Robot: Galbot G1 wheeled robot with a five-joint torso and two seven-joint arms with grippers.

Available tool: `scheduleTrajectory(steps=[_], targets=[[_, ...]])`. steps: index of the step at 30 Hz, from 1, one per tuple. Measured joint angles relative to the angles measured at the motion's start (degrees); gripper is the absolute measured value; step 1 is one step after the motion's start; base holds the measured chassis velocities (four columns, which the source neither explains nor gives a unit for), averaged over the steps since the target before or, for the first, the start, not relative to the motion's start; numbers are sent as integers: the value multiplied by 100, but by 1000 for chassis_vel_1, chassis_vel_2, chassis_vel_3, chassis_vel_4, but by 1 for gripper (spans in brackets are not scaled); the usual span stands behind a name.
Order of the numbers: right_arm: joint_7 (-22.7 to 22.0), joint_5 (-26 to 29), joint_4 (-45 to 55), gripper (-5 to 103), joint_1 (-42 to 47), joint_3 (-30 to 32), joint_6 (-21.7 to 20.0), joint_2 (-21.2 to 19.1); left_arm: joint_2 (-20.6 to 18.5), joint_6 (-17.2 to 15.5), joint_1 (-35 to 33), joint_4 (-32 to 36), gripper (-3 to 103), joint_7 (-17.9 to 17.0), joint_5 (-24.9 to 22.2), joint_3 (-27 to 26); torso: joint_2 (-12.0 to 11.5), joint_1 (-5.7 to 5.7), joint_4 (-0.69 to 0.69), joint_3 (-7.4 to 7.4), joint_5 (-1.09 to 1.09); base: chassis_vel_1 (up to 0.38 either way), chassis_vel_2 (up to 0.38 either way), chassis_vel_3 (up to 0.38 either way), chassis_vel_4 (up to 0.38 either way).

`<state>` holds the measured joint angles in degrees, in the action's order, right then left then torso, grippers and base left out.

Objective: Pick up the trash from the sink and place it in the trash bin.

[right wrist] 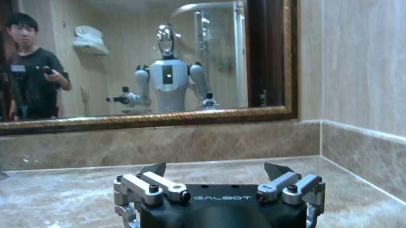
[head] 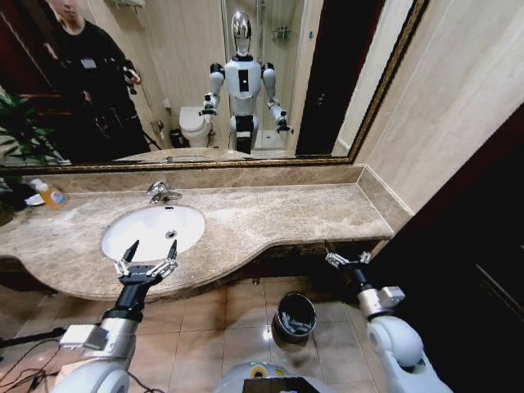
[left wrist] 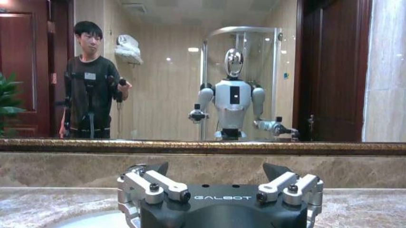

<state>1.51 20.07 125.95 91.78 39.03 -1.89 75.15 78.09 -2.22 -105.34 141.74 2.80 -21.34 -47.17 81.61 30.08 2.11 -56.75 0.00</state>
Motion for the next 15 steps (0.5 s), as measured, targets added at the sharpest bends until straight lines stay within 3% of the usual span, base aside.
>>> scheduleTrajectory(steps=[15], targets=[[-243, -197, 564, 100, -28, -93, -666, -46, 0, 0, 0, 0, 100, 0, 0, 0, 0, 0, 0, 0, 0, 0, 0, 0, 0]])
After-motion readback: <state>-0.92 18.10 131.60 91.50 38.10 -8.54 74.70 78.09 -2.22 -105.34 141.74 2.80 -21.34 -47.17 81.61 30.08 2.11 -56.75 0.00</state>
